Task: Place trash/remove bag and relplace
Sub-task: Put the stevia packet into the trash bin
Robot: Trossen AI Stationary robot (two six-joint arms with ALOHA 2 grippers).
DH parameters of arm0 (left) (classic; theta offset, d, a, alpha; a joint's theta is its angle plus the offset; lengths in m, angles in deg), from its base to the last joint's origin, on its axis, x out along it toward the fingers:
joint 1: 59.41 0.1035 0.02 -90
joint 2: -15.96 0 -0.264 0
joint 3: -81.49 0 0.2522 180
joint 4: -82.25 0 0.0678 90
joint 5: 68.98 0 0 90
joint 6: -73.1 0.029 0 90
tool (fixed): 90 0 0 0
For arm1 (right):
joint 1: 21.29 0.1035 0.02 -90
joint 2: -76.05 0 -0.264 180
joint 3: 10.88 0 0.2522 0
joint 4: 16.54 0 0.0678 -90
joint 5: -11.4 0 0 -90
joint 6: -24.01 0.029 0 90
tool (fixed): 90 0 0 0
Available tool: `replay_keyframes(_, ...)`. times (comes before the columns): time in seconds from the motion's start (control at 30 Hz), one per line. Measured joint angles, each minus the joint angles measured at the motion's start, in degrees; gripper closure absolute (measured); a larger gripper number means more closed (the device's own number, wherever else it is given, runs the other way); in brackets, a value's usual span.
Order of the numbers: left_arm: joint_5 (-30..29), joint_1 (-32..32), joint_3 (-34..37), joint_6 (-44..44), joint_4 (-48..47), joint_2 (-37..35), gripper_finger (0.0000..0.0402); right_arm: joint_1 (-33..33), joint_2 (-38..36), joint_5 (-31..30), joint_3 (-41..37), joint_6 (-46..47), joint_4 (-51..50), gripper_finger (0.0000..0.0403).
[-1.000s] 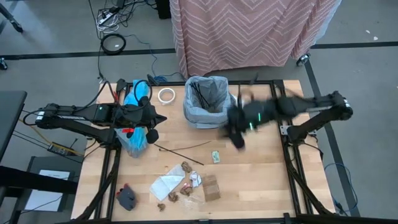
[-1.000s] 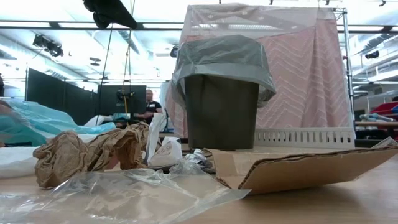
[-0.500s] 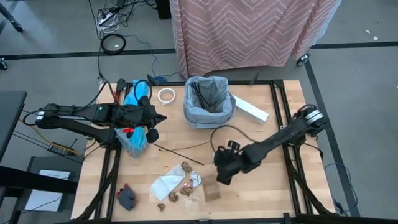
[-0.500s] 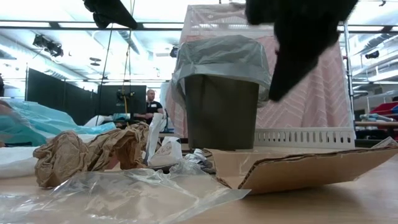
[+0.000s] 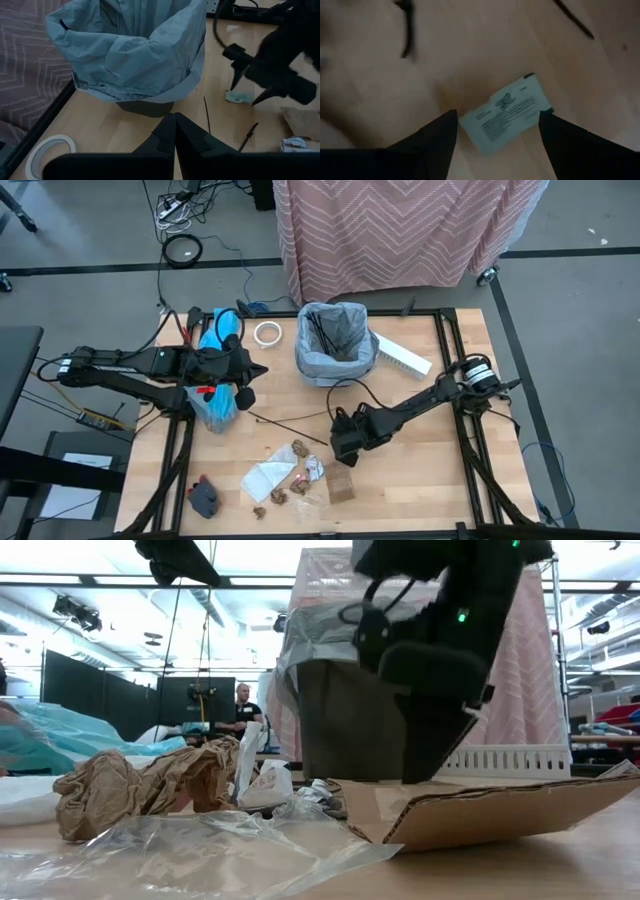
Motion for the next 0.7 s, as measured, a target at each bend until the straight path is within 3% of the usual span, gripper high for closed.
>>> replay_keyframes(0.07,0.0,0.0,0.0,0.0,0.0,0.0,0.0387,-0.7,0.6,1.7,0.0,0.0,0.3,0.0145)
replay_keyframes(0.17,0.0,0.0,0.0,0.1,0.0,0.0,0.0387,-1.8,1.1,5.6,0.2,-0.3,0.6,0.0195)
replay_keyframes(0.37,0.0,0.0,0.0,0.1,0.0,0.0,0.0387,-2.2,0.2,7.7,0.1,-0.1,0.6,0.0376)
replay_keyframes(0.5,-0.1,0.0,0.0,0.1,0.0,0.0,0.0387,-2.2,-1.9,8.6,0.5,1.3,-1.5,0.0396)
replay_keyframes(0.7,-0.2,0.0,0.0,0.1,0.0,0.0,0.0387,-1.2,-10.5,9.6,7.5,-2.6,-6.6,0.0401)
